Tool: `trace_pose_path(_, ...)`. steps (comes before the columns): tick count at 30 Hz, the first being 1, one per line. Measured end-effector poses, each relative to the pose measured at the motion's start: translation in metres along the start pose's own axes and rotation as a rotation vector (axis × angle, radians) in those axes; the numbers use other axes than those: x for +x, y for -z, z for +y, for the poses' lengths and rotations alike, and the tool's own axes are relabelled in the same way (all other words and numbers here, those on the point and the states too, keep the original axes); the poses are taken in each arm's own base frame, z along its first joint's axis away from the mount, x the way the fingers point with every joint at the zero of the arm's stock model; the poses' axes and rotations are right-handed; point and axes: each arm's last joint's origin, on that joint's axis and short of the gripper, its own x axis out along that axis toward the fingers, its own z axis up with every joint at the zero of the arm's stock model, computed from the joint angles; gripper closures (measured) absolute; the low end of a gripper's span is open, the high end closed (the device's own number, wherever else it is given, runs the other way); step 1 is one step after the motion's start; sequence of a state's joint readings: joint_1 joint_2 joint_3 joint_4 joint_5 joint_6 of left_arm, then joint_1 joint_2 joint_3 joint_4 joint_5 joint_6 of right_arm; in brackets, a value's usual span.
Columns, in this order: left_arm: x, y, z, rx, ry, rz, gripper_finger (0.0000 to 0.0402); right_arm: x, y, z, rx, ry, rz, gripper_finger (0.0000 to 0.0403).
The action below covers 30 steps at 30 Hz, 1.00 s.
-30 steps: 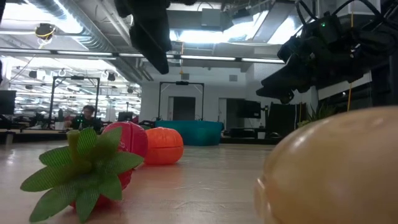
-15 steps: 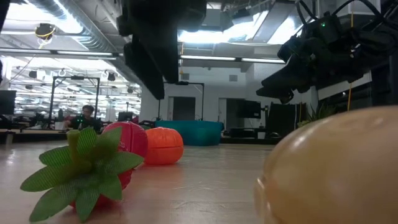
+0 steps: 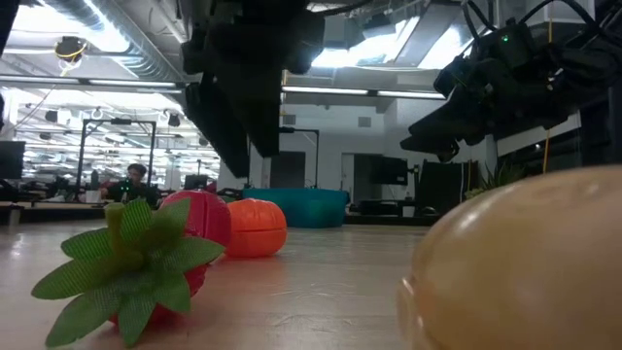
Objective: Pick and placing Produce into tupperware
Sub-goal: Put the orange pumpkin into the blue bin
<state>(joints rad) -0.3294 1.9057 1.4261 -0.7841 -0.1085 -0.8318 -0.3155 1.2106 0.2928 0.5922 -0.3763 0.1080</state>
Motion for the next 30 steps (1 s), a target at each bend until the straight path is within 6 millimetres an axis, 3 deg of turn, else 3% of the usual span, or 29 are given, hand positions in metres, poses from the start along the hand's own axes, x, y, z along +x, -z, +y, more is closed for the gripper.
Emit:
trace_pose_path(12, 0.032, 0.002, 0.001, -0.006, -0.014, 0.087, 0.0079, 0.000, 0.000, 0.000, 0.019, 0.000, 0.000, 0.0193)
trace_pose_path(30, 0.044, -0.004, 0.000, -0.017, 0.011, 0.072, 0.0079, 0.000, 0.000, 0.000, 0.018, 0.000, 0.001, 0.0193)
